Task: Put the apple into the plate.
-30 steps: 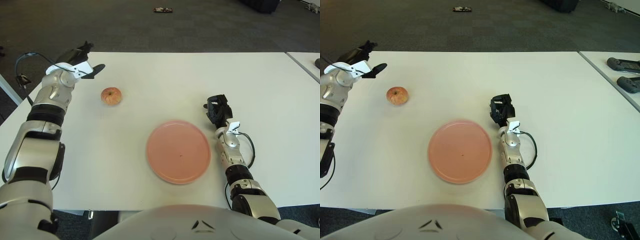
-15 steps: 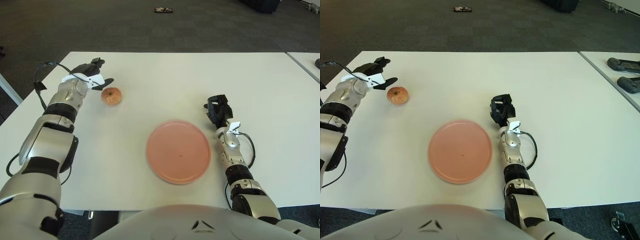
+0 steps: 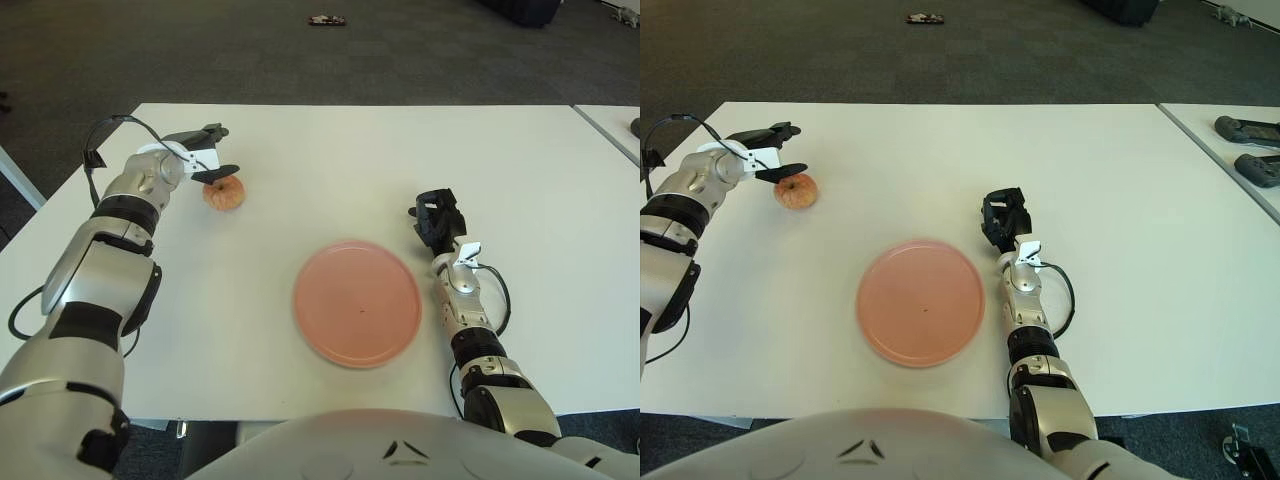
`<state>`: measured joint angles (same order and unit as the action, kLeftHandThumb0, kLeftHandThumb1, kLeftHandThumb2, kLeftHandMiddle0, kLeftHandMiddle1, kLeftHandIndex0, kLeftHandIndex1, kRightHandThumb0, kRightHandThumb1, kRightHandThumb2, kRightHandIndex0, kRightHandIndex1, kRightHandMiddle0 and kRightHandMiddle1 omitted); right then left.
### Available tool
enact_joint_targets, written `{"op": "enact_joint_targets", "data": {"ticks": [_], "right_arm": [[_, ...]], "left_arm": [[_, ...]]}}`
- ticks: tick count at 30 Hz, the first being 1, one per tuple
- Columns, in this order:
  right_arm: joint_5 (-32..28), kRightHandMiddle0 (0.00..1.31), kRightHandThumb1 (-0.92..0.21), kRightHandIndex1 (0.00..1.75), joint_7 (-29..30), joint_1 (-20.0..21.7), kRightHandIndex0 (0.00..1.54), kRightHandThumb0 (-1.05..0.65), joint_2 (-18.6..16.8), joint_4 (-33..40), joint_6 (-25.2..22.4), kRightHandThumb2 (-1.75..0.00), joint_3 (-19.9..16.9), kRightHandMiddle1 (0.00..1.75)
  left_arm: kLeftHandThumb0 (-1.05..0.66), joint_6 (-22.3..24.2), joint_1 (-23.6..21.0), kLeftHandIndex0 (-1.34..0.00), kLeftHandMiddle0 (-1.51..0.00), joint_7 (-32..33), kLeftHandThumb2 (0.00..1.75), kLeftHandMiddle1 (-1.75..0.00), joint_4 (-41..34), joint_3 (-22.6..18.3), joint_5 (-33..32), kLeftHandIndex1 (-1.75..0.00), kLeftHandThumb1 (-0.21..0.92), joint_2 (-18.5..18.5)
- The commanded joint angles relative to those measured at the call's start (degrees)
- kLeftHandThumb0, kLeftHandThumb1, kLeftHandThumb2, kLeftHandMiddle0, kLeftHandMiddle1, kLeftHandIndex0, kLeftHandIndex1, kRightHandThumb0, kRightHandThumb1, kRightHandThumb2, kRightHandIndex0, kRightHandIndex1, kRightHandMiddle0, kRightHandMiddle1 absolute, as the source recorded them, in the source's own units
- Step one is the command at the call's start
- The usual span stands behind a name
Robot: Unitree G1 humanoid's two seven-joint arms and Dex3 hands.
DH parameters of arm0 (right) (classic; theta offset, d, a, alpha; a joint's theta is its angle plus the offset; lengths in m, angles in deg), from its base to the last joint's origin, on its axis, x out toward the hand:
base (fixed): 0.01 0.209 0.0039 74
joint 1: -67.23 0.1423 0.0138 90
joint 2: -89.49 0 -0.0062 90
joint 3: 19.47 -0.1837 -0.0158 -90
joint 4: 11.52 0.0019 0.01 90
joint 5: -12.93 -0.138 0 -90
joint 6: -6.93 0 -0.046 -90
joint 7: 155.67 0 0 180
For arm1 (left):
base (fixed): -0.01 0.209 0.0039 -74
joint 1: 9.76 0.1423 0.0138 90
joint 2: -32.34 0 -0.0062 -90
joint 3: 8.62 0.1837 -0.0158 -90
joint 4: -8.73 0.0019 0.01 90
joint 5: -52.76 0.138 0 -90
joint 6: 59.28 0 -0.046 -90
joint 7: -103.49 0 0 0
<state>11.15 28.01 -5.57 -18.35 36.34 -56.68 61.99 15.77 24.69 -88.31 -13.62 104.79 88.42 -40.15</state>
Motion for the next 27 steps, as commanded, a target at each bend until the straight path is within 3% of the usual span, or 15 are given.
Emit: {"op": "enact_joint_targets", "data": {"ticks": [1, 4, 7, 19, 27], "right_arm": [[-0.94, 0.19, -0.92, 1.45, 0.53, -1.86, 0.37, -0.35, 0.11, -3.46, -2.29, -0.52, -0.79, 1.75], [-1.02, 0.19, -0.92, 1.44, 0.41, -1.54, 0.36, -0.35, 0.27, -4.1, -2.07, -0.52, -0.92, 1.75], [-0.89, 0.19, -0.92, 1.44, 0.48, -1.34, 0.36, -0.35, 0.4, -4.53, -2.05, -0.52, -0.93, 1.75], [-0.68, 0.19, -0.92, 1.45, 0.73, -0.85, 0.37, -0.35, 0.62, -5.66, -1.35, -0.52, -1.02, 1.75], [-0.75, 0.19, -0.92, 1.45, 0.64, -0.59, 0.36, -0.35, 0.68, -6.29, -1.3, -0.52, -1.2, 1.75]], "left_arm": [[-0.95, -0.75, -1.87, 0.0, -0.21, -4.78, 0.42, -0.17, 0.87, -2.01, -3.19, -0.3, 0.92, -0.34], [-0.99, -0.87, -2.01, 0.0, -0.08, -7.73, 0.25, -0.09, 1.33, -3.52, -5.62, -0.12, 0.91, -0.65], [-1.02, -1.02, -1.9, 0.0, -0.03, -9.22, 0.19, -0.03, 1.73, -3.95, -6.6, -0.04, 0.88, -0.68], [-1.05, -1.91, -3.27, 0.0, 0.0, -12.8, 0.11, 0.0, 2.43, -0.07, -3.3, 0.0, 0.81, 0.24], [-1.05, -0.4, -4.63, 0.0, 0.0, -15.59, 0.12, 0.0, 2.71, 2.52, -0.6, 0.0, 0.86, 0.44]]}}
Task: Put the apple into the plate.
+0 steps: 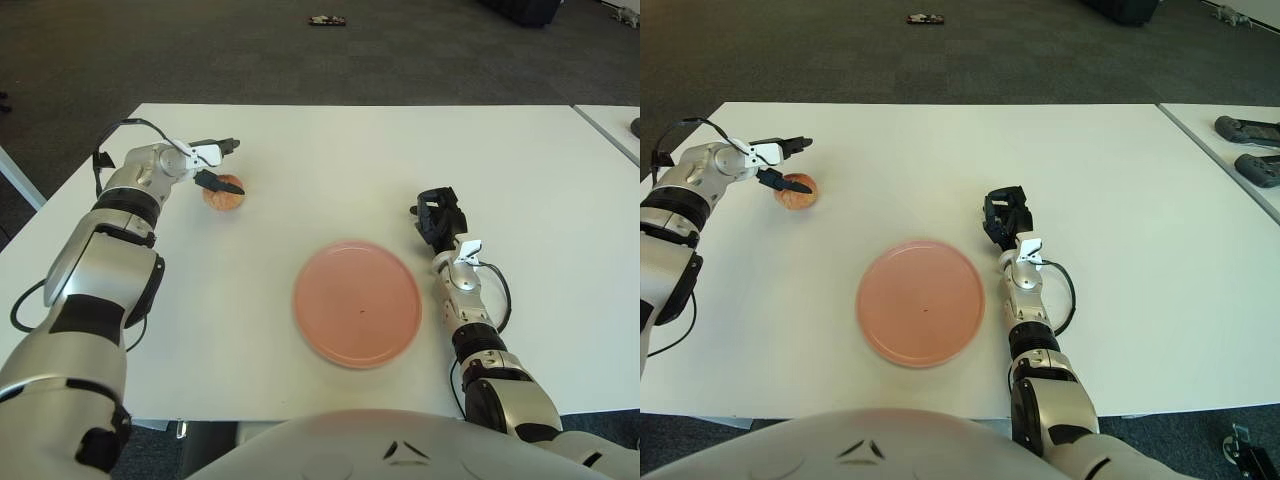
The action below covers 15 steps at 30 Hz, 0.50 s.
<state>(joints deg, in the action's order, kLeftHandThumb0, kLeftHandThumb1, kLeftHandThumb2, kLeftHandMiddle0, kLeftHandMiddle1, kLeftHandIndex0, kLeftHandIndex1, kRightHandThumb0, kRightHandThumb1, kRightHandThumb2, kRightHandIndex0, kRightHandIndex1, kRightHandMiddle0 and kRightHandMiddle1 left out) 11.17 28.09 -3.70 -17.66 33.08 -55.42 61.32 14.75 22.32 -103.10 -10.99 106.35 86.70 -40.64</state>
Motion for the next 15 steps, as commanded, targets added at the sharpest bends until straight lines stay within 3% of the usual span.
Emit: {"op": "enact_joint_targets", "data": {"ticks": [1, 15], "right_arm": [[-0.77, 0.19, -0.92, 1.45, 0.54, -2.5, 0.36, -0.35, -0.01, -3.08, -2.47, -0.52, -0.53, 1.75], [-1.25, 0.19, -0.92, 1.45, 0.58, -2.2, 0.36, -0.35, -0.44, -3.52, -1.72, -0.51, -0.85, 1.75]], "left_arm": [[-1.05, 0.8, -2.34, 0.0, 0.0, -0.86, 0.12, 0.0, 0.05, 1.23, 1.46, 0.0, 0.87, 0.96], [-1.05, 1.25, -3.74, 0.0, 0.0, -3.66, 0.29, 0.0, -0.39, 6.05, 6.57, 0.0, 0.92, 1.91]]}}
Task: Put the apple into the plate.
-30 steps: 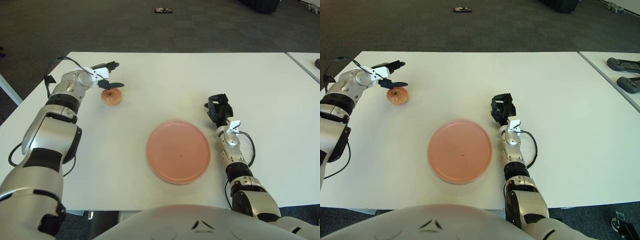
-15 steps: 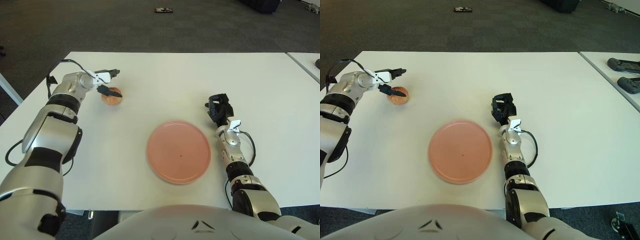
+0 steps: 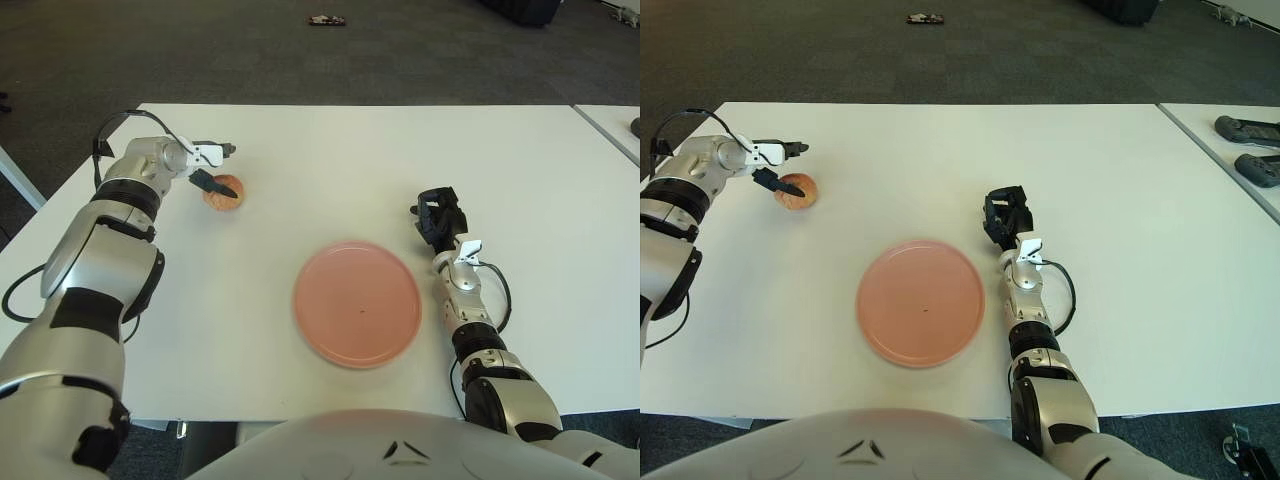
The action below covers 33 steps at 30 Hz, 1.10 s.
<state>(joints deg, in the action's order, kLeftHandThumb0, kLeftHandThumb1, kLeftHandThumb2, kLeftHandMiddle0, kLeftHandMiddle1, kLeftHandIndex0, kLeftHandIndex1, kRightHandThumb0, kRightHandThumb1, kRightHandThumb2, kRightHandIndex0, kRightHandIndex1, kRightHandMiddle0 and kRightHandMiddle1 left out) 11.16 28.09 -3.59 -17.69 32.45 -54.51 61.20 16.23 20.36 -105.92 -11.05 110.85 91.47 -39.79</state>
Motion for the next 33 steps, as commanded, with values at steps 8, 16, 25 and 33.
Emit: {"op": "enact_joint_targets", "data": {"ticks": [8, 16, 25, 33], "right_arm": [[-1.5, 0.19, -0.92, 1.45, 0.41, -2.18, 0.37, -0.35, -0.45, -3.15, -2.42, -0.51, -0.95, 1.75], [-1.55, 0.19, -0.92, 1.47, 0.38, -2.13, 0.38, -0.35, -0.35, -3.45, -2.0, -0.52, -0.93, 1.75], [-2.26, 0.19, -0.92, 1.47, -0.06, -2.04, 0.38, -0.35, -0.45, -3.78, -1.67, -0.52, -1.14, 1.75], [-3.27, 0.19, -0.92, 1.47, -0.78, -1.91, 0.38, -0.35, -0.39, -3.98, -1.28, -0.51, -1.62, 1.75]], "left_arm": [[-1.05, -0.86, -2.33, 0.0, 0.0, -0.34, 0.53, 0.0, -0.55, 6.78, 7.52, 0.0, 0.92, 1.51], [-1.05, 0.02, -2.01, 0.0, 0.0, 1.81, 0.63, 0.0, -0.15, 7.58, 8.77, 0.0, 0.92, 1.13], [-1.05, 0.86, -1.17, 0.0, 0.0, 3.84, 0.59, 0.0, -0.02, 7.67, 9.31, 0.0, 0.92, 0.49], [-1.05, 2.0, 0.63, 0.0, 0.0, 8.19, 0.49, 0.0, 0.48, 7.05, 8.7, 0.0, 0.92, -0.61]]}}
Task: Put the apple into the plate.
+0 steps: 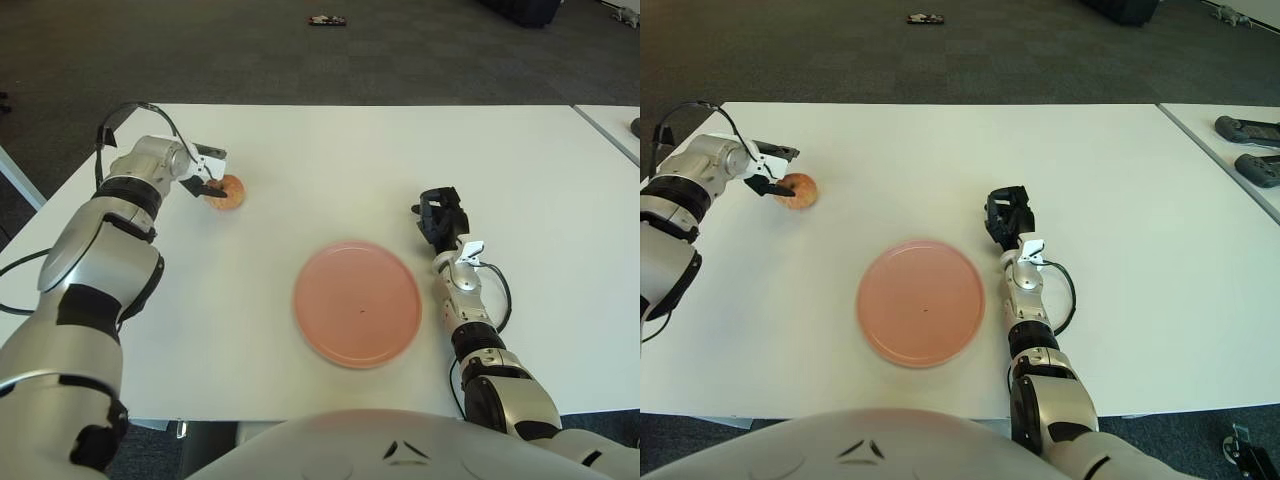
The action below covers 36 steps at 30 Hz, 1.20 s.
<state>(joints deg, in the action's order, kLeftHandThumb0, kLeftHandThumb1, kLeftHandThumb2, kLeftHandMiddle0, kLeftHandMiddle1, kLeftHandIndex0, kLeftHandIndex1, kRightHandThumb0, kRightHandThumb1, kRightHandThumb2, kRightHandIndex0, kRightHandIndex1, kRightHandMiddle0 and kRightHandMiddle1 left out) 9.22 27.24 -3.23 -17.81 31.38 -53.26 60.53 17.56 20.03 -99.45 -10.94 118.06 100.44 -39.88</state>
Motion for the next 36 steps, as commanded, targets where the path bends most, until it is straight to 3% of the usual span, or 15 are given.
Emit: {"op": "enact_joint_targets", "data": {"ticks": [1, 11, 19, 26, 36], "right_arm": [[-1.37, 0.19, -0.92, 1.47, 0.06, -2.26, 0.38, -0.35, -0.29, -2.91, -2.48, -0.51, -0.96, 1.75], [-1.18, 0.2, -0.92, 1.48, 0.16, -2.16, 0.38, -0.35, -0.15, -3.25, -2.91, -0.51, -0.94, 1.75], [-0.99, 0.2, -0.92, 1.47, 0.38, -2.05, 0.37, -0.35, -0.03, -3.51, -2.71, -0.51, -0.92, 1.75], [-1.01, 0.2, -0.92, 1.48, 0.44, -2.18, 0.38, -0.35, 0.0, -3.34, -2.5, -0.51, -0.96, 1.75], [-1.47, 0.2, -0.92, 1.49, -0.11, -2.34, 0.39, -0.35, 0.02, -3.11, -2.23, -0.51, -1.21, 1.75]], "left_arm": [[-1.05, 0.79, 1.04, 0.0, 0.0, 2.17, 0.47, 0.0, 0.38, -0.28, -0.38, 0.0, 0.92, -0.57], [-1.05, 1.55, 2.89, 0.0, 0.0, 10.51, 0.36, 0.0, -0.68, -1.69, -1.34, 0.0, 0.92, -1.24], [-1.05, 1.99, 3.22, 0.0, 0.0, 12.51, 0.4, 0.0, -0.92, -1.73, -1.56, 0.0, 0.92, -1.49], [-1.05, 1.61, 3.1, 0.0, 0.0, 11.35, 0.45, 0.0, -0.81, -1.99, -2.03, 0.0, 0.92, -1.85], [-1.05, 0.59, 2.38, 0.0, 0.0, 7.04, 0.34, 0.0, -0.45, -1.88, -2.79, 0.0, 0.92, -2.1]]}}
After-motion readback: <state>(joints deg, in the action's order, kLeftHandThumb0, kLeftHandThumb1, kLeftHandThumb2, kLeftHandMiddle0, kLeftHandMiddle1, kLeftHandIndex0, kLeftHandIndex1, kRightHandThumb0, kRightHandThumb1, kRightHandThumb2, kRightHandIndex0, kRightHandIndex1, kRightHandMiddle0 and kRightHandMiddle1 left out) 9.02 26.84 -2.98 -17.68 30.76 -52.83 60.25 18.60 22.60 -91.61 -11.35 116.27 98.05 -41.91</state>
